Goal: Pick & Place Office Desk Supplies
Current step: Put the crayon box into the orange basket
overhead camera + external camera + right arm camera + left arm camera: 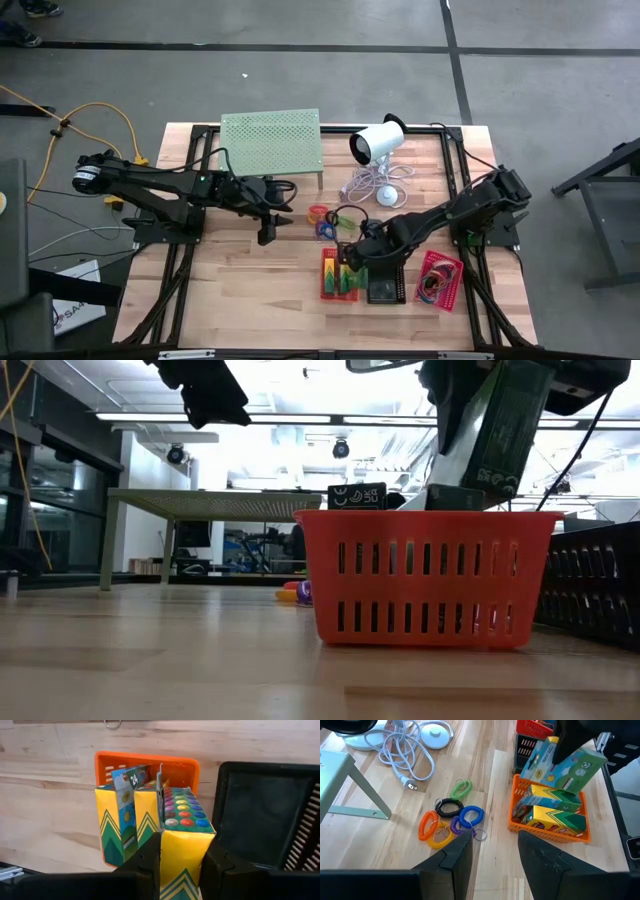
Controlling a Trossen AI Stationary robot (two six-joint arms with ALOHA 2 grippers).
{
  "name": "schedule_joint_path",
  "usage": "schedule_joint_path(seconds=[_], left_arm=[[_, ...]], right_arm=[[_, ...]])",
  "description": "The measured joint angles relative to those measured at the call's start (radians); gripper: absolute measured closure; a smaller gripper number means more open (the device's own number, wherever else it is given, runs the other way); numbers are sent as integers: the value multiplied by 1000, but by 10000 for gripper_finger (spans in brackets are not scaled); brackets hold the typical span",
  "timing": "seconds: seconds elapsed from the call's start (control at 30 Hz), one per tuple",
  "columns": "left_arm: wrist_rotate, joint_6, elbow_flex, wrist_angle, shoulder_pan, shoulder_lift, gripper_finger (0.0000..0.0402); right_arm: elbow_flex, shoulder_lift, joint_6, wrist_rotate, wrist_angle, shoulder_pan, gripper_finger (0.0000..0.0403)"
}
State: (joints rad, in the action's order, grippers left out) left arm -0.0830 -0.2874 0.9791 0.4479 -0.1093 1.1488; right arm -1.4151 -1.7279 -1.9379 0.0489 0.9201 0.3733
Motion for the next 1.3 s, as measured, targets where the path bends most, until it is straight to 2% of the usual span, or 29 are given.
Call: schedule_joint_path(seconds=[0.77, 1.07, 1.3], left_arm=[[0, 0, 0, -1, 0, 0, 249], [0, 0, 0, -1, 0, 0, 249], [0, 0, 0, -1, 0, 0, 249]], right_arm=[[0, 1, 13, -54, 9, -10, 329], [1, -51, 33, -108, -35, -33, 329], [1, -47, 54, -101, -35, -44, 329]])
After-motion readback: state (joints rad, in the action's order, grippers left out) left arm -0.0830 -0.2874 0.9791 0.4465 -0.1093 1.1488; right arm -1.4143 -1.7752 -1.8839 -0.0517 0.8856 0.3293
